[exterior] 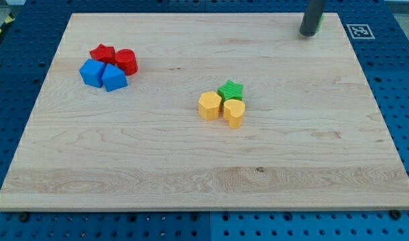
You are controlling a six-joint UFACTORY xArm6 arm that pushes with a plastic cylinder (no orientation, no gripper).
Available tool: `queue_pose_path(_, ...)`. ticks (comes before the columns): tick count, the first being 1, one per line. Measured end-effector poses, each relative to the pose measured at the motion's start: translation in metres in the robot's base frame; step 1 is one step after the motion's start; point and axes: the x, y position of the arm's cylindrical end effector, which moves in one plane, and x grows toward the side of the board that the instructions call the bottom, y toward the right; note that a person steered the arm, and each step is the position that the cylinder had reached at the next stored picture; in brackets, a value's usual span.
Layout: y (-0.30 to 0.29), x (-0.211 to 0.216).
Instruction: Place the green circle toward the top right corner
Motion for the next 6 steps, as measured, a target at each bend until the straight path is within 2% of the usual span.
queue_pose_path(1, -0.018, -0.010)
queue_pose_path(3, -0.010, -0.026)
queue_pose_path(5, 0.012, -0.027)
queue_pose_path(6, -0.006, -0.015)
